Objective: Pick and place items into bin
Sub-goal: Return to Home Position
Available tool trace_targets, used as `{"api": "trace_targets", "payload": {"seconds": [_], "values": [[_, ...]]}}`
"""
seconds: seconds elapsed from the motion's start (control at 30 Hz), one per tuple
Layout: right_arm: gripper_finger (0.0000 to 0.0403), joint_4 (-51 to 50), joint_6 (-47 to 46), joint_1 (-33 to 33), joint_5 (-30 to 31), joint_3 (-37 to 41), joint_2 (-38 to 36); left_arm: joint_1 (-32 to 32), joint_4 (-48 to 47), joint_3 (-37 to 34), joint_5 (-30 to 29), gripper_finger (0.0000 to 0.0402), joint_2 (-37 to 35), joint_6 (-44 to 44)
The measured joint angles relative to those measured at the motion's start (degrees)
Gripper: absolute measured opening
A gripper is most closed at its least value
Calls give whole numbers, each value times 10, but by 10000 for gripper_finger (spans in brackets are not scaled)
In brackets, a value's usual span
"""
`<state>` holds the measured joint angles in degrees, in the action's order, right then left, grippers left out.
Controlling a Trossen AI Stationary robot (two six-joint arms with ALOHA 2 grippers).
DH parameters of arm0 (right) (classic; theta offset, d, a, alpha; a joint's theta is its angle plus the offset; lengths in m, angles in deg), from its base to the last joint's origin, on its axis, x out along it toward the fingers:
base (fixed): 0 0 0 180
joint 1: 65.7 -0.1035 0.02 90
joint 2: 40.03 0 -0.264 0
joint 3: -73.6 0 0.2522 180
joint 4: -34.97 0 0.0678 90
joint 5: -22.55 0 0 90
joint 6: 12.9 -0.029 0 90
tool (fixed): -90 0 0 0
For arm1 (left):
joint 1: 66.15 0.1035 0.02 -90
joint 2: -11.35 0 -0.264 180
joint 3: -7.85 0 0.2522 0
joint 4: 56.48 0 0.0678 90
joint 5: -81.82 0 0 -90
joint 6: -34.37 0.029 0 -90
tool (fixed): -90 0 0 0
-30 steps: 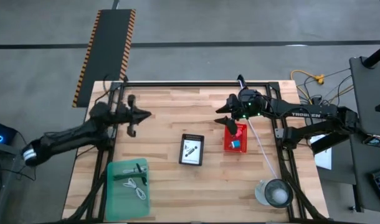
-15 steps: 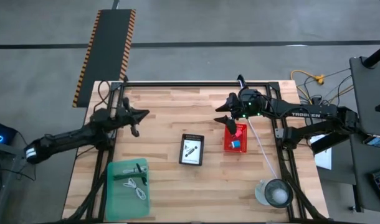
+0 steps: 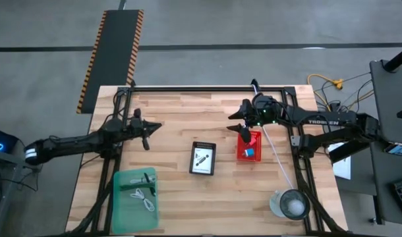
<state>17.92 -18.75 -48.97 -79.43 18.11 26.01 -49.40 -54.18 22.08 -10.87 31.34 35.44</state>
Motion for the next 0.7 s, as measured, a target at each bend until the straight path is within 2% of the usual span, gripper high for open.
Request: {"api": "trace_targets", "payload": {"seconds": [0.23,0.33,0.53,0.63,0.7], "values": [[226,59,-4,0,-7,59,-25,-1,-111,0,-6,0,-69,-22],[226,82,-6,0,-8,77,-40,-4,-130,0,16,0,-106,-26],[226,262,-1,0,-89,146,-79,-4,-148,-1,42,0,-155,-39],[226,354,-6,-3,-93,192,-92,-3,-149,-1,42,0,-161,-39],[224,373,-13,-2,-90,212,-99,-3,-149,-1,43,0,-159,-39]]}}
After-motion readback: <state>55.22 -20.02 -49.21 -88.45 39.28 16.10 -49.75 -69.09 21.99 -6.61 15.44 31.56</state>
